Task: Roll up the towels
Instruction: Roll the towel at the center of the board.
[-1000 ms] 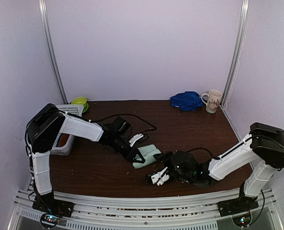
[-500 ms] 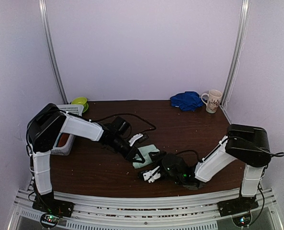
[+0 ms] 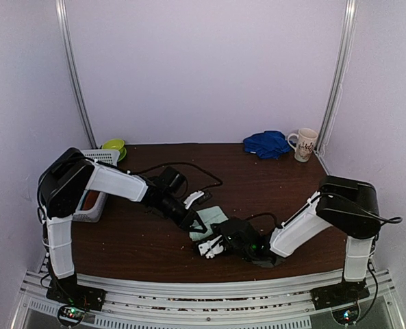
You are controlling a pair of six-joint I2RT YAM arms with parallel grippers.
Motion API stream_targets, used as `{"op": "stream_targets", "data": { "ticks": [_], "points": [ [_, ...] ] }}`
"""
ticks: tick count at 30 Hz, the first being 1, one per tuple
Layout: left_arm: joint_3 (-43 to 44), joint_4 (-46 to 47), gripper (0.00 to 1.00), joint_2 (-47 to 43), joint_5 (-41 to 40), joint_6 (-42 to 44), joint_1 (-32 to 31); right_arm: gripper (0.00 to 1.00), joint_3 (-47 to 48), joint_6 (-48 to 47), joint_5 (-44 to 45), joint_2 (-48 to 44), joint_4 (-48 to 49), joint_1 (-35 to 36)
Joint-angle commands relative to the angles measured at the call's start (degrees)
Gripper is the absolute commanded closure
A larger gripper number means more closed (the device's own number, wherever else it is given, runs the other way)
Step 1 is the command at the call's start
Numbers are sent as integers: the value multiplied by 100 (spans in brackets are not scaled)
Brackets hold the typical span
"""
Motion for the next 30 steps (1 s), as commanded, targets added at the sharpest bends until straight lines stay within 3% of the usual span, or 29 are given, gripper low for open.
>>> {"op": "stream_targets", "data": {
  "ticks": [1, 8, 16, 27, 30],
  "points": [
    [-312, -747, 87, 63, -568, 147, -2, 92, 194, 271, -302, -105, -1007, -118],
    [-613, -485, 61, -663, -1138, 201, -2, 96, 678, 696, -1025, -393, -2406, -258],
    [-1079, -263, 44, -1840, -2085, 194, -2, 98, 1103, 949, -1497, -513, -3320, -285],
    [-2822, 1350, 40, -3979, -3909, 134, -280, 99, 2294, 1304, -2562, -363, -5814, -394],
    [-3362, 1930, 40, -4580, -4033, 361, -428, 99, 2780, 1383, -2959, -131, -6646, -440]
  ]
}}
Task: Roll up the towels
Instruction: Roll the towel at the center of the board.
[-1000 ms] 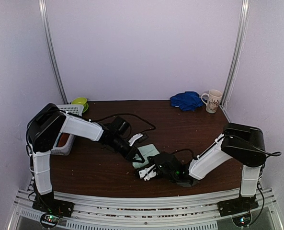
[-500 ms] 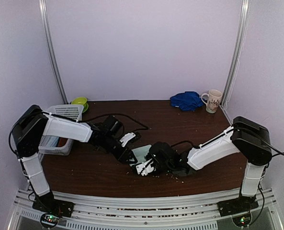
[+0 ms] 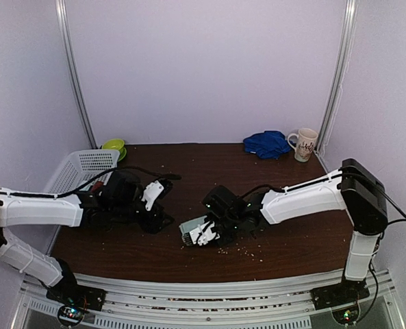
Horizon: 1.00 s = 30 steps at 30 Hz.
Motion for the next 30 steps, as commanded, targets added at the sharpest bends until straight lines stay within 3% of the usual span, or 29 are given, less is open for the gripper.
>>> {"op": "stream_targets", "data": {
  "ticks": [1, 9, 17, 25, 30],
  "points": [
    [-709, 1361, 40, -815, -601, 322, -252, 99, 646, 294, -908, 364, -1912, -65],
    [-1405, 1800, 40, -1408, -1011, 737, -972, 99, 1935, 458, -1471, 1240, -3428, -122],
    [-1518, 1879, 39, -1297, -1221, 481, -998, 97, 3469, 370, -1886, 2412, -4985, -322],
    [-2032, 2328, 39, -1708, -697, 780, -1142, 97, 4363, 369, -2195, 3018, -5679, -545],
    [-1872, 2302, 39, -1072, -1083, 1029, -1642, 95, 4690, 368, -2242, 3213, -5902, -594]
  ]
}}
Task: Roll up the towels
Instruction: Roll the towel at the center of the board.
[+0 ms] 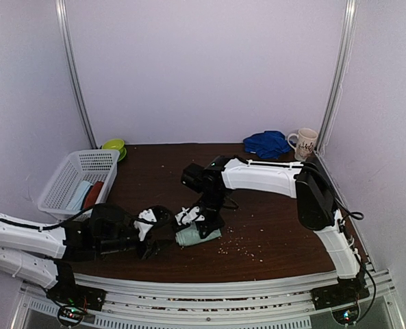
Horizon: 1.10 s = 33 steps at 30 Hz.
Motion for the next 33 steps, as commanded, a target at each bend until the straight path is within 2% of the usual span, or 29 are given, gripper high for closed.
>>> {"op": "stream_targets", "data": {
  "ticks": [1, 11, 17, 27, 33],
  "points": [
    [184, 290, 39, 612, -292, 327, -371, 95, -88, 82, -72, 693, -686, 3],
    [708, 731, 39, 1878, -1423, 771, -1021, 94, -24, 143, -97, 828, -771, -42],
    [1176, 670, 39, 2756, -2211, 1121, -1377, 94, 17, 153, -109, 885, -788, -51],
    [1540, 743, 39, 3456, -3271, 1156, -1434, 95, 26, 100, -141, 945, -905, -41],
    [1738, 535, 41, 3792, -3419, 1133, -1434, 95, 50, 47, -118, 981, -974, -43]
  ]
}}
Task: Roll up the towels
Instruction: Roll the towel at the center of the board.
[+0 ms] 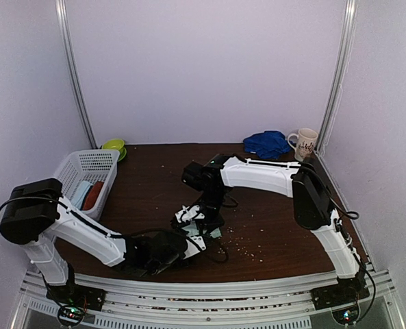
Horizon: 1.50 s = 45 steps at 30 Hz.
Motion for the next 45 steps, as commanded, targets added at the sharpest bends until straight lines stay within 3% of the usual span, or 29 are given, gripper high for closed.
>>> {"op": "stream_targets", "data": {
  "ticks": [1, 7, 10, 14, 17, 20, 22, 25, 27, 34, 39, 41, 45],
  "points": [
    [167, 39, 43, 188, -309, 11, 8, 95, -347, 23, 146, 734, -534, 70],
    [412, -538, 73, 421, -8, -224, 40, 96, -316, 36, 214, 718, -544, 58],
    [592, -938, 81, 607, 332, -445, 113, 94, -314, 45, 247, 666, -545, 56],
    [663, -1232, 86, 743, 816, -748, 232, 84, -322, 77, 292, 547, -507, 9],
    [656, -1320, 88, 735, 1128, -921, 325, 67, -348, 186, 243, 397, -376, -122],
    [647, -1355, 91, 692, 1350, -1010, 395, 57, -406, 213, 195, 263, -314, -231],
    [662, -1373, 92, 678, 1567, -1082, 476, 39, -419, 208, 137, 191, -311, -300],
    [704, -1426, 93, 673, 1900, -1221, 612, 21, -472, 240, -113, -18, -278, -461],
    [770, -1492, 93, 689, 2084, -1357, 690, 2, -537, 386, -189, -234, -133, -601],
    [1355, -1848, 98, 1000, 2464, -2059, 812, 0, -1639, 2198, 442, -1625, 1655, -1271],
    [2178, -2494, 100, 1609, 2372, -2948, 816, 0, -3181, 3463, 1075, -2850, 3204, -1788],
    [2461, -2665, 100, 1797, 2385, -3319, 816, 0, -3736, 3924, 922, -3275, 3724, -2026],
    [3059, -3015, 100, 2120, 2468, -3980, 817, 0, -4417, 4721, -383, -3788, 4204, -2565]
  ]
}}
